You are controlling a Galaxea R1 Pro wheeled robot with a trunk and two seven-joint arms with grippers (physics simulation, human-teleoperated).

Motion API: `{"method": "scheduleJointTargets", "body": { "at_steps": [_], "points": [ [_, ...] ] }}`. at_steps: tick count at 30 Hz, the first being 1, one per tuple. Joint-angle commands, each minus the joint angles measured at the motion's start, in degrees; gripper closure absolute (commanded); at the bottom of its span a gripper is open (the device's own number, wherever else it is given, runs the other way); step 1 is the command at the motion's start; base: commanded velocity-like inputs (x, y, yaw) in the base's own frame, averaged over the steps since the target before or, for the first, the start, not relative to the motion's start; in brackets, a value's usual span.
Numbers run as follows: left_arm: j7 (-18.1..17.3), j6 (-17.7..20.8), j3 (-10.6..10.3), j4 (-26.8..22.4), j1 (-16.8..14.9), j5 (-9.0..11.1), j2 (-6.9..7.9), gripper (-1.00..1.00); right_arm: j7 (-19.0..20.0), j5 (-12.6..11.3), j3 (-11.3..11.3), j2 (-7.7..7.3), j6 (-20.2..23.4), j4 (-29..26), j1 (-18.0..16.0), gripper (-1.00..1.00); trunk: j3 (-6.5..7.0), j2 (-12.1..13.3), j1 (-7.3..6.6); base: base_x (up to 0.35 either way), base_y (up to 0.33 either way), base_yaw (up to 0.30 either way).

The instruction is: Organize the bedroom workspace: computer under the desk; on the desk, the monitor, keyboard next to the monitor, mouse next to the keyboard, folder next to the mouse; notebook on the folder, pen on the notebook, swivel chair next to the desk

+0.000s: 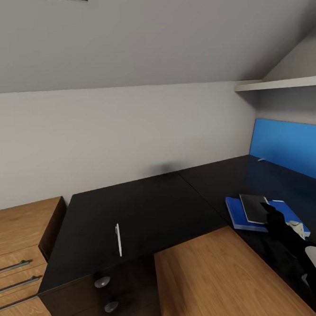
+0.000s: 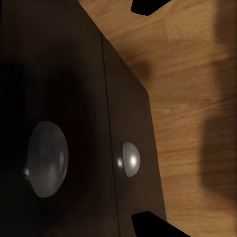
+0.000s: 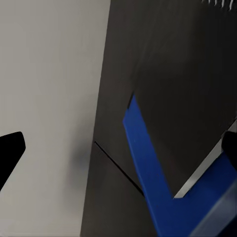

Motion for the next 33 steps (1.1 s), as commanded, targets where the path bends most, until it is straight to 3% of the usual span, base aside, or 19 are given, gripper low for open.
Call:
{"method": "scheduleJointTargets", "body": {
  "at_steps": [1, 7, 19, 20, 21, 25, 33],
  "points": [
    [-0.4, 0.3, 0.2, -0.1, 0.0, 0.5, -0.06, -1.00, -0.4, -0.5, 0.0, 0.01, 0.2, -0.1, 0.0, -1.00, -0.05, 0.0, 0.00, -0.012, 0.000, 0.000],
    [-0.4, 0.3, 0.3, -0.1, 0.0, 0.5, -0.06, -1.00, -0.3, -0.5, 0.2, 0.06, 0.2, -0.3, 0.0, -1.00, -0.05, 0.0, 0.00, -0.005, 0.000, 0.000],
    [-0.3, 0.3, 0.2, 0.0, 0.0, 0.5, -0.06, -1.00, -0.4, -0.3, 1.1, 0.24, 0.0, -0.7, 0.0, -1.00, 2.11, 4.8, -2.64, 0.000, 0.000, 0.000],
    [-0.3, 0.3, 0.2, 0.0, 0.0, 0.5, -0.06, -1.00, -0.4, -0.1, 1.8, 0.25, 0.0, -0.7, 0.0, -1.00, 2.29, 5.2, -2.86, 0.000, 0.000, 0.000],
    [-0.2, 0.2, 0.2, 0.0, 0.0, 0.5, -0.12, -1.00, -0.6, 0.6, 5.0, 0.30, -0.2, -1.1, 0.0, -1.00, 2.47, 5.6, -3.08, 0.000, 0.000, 0.000],
    [-0.2, 0.1, 0.2, 0.0, 0.0, 0.4, -0.14, -1.00, -0.9, 2.5, 8.1, 0.35, -0.4, -2.8, 0.0, -1.00, 3.18, 7.2, -3.96, 0.000, 0.000, 0.000],
    [-0.2, 0.0, 0.2, 0.0, 0.0, 0.4, -0.19, -1.00, -2.1, 11.9, 14.3, 1.12, -0.5, -6.0, 0.0, -1.00, 4.62, 10.4, -5.71, 0.000, 0.000, 0.000]
  ]
}}
